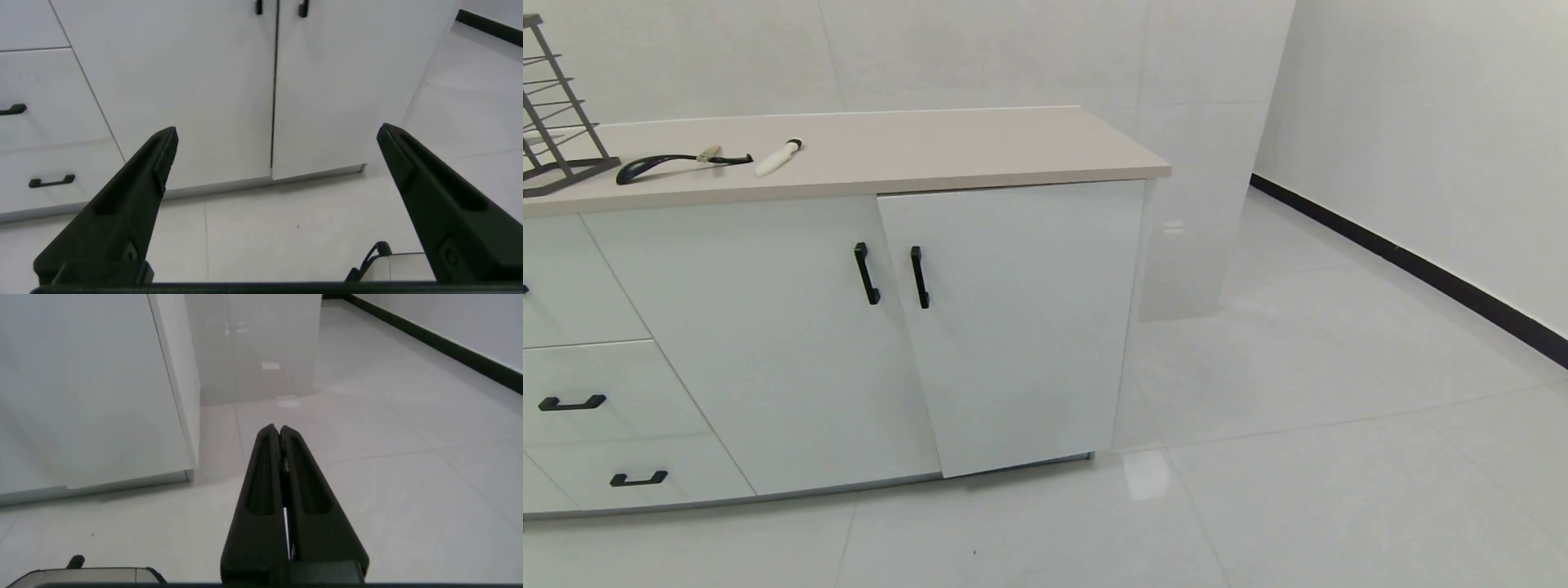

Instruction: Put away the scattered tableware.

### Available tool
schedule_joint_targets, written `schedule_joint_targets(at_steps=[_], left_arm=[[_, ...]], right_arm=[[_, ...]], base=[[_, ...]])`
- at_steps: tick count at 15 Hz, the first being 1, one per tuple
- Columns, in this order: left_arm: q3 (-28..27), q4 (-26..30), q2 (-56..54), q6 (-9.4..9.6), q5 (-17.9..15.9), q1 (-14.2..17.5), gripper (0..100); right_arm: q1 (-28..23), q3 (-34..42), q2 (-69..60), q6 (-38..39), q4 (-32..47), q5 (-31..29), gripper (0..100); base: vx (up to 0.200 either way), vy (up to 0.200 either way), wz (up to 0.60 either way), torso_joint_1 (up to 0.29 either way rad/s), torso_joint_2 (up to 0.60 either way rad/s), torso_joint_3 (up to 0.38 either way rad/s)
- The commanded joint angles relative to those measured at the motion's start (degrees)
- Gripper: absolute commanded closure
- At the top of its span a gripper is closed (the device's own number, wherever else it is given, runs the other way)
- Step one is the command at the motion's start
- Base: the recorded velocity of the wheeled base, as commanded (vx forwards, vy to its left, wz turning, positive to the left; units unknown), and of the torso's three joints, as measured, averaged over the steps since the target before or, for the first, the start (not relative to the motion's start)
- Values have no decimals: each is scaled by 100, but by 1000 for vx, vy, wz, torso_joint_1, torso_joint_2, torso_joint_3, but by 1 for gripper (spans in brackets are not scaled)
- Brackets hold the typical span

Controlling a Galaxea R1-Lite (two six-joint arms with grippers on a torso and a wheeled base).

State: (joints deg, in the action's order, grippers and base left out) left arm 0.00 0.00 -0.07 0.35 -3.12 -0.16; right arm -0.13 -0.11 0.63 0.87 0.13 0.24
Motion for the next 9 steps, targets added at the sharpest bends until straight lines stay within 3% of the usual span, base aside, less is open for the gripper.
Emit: schedule_joint_targets(at_steps=[1,9], left_arm=[[0,0,7,0,-4,7,0],[0,0,7,-9,-4,7,0]], right_arm=[[5,2,33,1,4,2,100],[5,2,33,1,4,-7,100]], base=[[0,200,0,7,2,-2],[0,200,0,1,2,3]])
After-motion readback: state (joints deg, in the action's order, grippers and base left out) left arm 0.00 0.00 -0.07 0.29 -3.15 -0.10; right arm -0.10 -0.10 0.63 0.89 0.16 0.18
